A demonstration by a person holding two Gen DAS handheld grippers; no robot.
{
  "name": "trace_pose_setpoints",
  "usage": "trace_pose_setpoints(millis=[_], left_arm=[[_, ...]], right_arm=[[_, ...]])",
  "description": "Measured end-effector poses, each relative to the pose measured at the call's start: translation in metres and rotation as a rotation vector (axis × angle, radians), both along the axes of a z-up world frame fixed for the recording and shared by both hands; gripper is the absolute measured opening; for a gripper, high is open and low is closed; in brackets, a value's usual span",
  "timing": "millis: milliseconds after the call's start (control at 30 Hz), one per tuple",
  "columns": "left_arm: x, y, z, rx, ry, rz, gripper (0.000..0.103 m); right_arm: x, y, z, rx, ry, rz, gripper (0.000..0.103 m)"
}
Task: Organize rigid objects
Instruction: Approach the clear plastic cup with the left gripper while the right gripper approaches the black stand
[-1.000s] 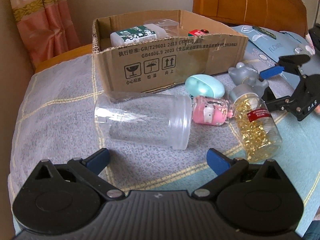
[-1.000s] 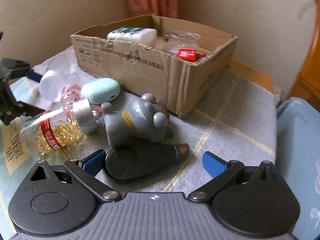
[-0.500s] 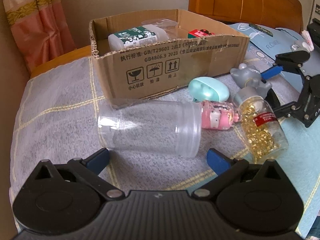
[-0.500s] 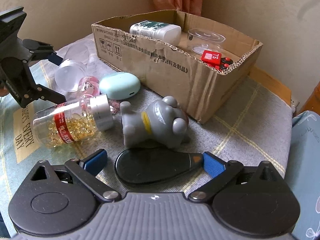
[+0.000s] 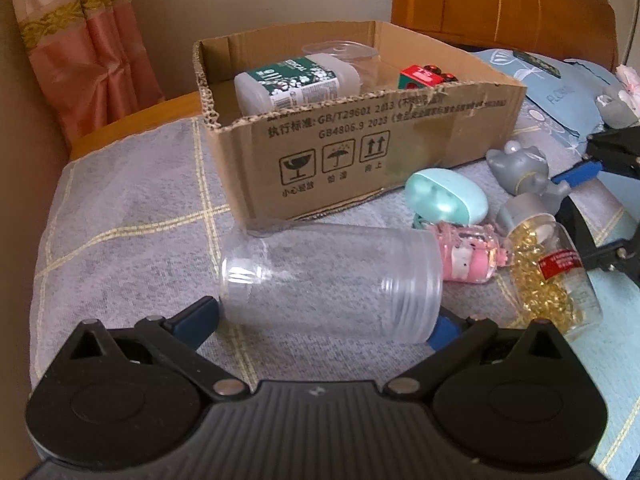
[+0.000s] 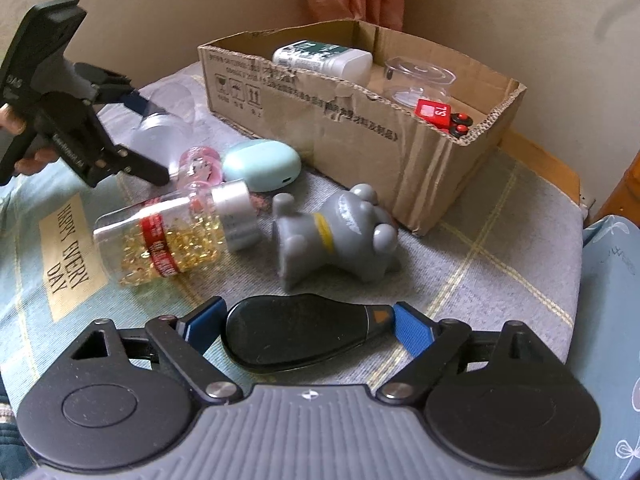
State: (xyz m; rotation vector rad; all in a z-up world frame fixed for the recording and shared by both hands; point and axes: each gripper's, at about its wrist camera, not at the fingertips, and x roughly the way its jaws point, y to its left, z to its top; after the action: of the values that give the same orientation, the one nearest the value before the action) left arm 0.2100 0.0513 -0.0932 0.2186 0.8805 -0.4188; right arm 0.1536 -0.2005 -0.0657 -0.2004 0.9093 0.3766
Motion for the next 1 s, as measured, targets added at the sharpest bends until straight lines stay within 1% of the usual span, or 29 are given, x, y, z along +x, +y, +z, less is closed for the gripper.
trace_pose_setpoints(millis=[67, 133, 300, 400, 467, 500, 567, 767, 900, 1000], left_arm=[[-0.001, -0.003, 0.002, 0.018, -0.012, -0.002, 0.102], [-0.001, -0.007, 0.004, 0.031, -0.033, -0.005, 0.102], [-0.001, -0.010, 0.009, 0.022, -0.046, -0.021, 0.101], [0.002, -0.010, 0.012, 0.020, -0.053, -0.007, 0.099], [0.003, -0.009, 0.014, 0.011, -0.052, -0.004, 0.098], [0.002, -0.009, 0.015, 0.007, -0.055, -0.002, 0.094], [0.003, -0.009, 0.016, 0.002, -0.053, -0.001, 0.091], [0.003, -0.011, 0.018, 0.017, -0.043, 0.004, 0.091], [0.002, -0.013, 0.020, 0.039, -0.026, 0.016, 0.091], [0.000, -0.013, 0.024, 0.049, -0.005, 0.026, 0.091]], right_arm=[[0.001, 0.000, -0.001, -0.006, 0.006, 0.003, 0.099], [0.001, 0.000, -0.002, -0.013, 0.005, 0.012, 0.101], [0.005, -0.002, -0.001, -0.011, 0.016, 0.047, 0.101], [0.006, -0.003, -0.001, -0.006, 0.024, 0.064, 0.099], [0.005, -0.002, 0.001, -0.006, 0.022, 0.068, 0.095], [0.004, -0.002, 0.001, -0.004, 0.020, 0.068, 0.094], [0.002, -0.002, 0.001, -0.006, 0.019, 0.060, 0.093], [-0.002, 0.000, 0.000, -0.005, 0.019, 0.029, 0.093], [-0.001, 0.002, 0.001, -0.011, 0.039, -0.020, 0.093], [0.002, 0.003, 0.002, -0.017, 0.064, -0.087, 0.093]])
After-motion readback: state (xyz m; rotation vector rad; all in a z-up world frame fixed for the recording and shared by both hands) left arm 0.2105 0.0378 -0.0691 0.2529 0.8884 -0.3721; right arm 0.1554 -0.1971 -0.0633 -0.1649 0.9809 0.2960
